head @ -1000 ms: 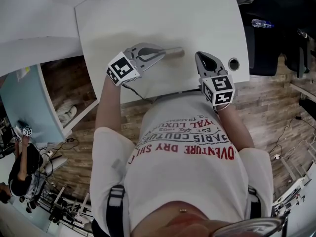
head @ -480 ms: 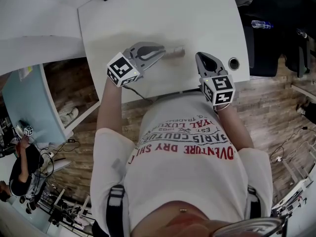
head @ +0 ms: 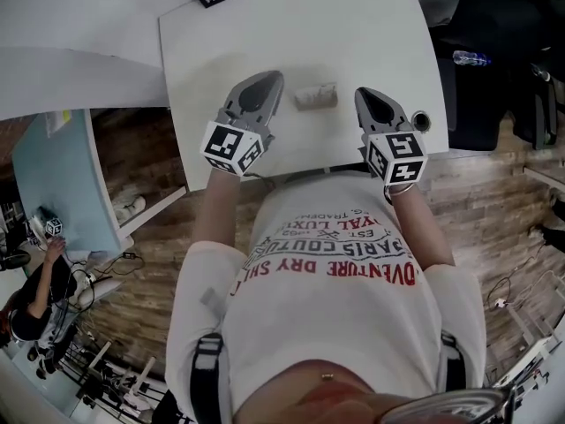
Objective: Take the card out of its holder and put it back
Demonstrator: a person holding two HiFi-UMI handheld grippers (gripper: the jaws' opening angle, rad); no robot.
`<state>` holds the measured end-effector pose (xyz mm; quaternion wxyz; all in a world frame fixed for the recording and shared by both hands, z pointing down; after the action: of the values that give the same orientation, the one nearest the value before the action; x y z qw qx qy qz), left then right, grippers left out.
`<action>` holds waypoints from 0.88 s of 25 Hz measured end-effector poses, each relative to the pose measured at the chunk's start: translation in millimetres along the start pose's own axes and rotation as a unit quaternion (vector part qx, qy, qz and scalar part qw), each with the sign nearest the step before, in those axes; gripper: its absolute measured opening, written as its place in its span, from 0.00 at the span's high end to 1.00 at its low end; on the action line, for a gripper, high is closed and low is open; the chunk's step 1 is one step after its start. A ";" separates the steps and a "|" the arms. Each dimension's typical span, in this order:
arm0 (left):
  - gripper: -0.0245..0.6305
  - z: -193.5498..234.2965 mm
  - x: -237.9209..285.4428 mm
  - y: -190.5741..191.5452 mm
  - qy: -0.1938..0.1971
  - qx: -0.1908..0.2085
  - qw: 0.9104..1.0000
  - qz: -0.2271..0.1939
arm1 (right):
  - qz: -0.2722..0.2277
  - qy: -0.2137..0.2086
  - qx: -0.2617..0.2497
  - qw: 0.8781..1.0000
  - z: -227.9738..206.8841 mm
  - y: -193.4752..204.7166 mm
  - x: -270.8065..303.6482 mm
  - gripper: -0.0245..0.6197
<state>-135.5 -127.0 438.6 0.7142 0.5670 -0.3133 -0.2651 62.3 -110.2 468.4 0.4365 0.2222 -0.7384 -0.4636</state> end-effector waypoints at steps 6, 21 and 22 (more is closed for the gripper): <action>0.91 -13.0 -33.3 -10.9 -0.098 -0.030 0.995 -0.018 | -0.044 -0.001 -0.017 0.999 8.0 -22.1 -10.8 0.92; 0.91 -43.6 -76.3 1.7 -0.217 -0.009 0.976 -0.010 | -0.101 -0.005 -0.071 0.992 42.5 -19.2 -33.1 0.92; 0.91 -45.5 -77.3 1.3 -0.217 -0.010 0.976 -0.010 | -0.101 -0.009 -0.078 0.992 44.4 -19.3 -34.6 0.92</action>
<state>-152.7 -40.7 421.1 0.6320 0.4916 -0.4526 -0.3925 41.1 -72.1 427.9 0.3965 0.2568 -0.6777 -0.5636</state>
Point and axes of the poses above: the fingertips, and each gripper's own axes: x forward along the fingers, z to its left, y out of its underside, the point moved 4 cm from there along -x, backward along the fingers
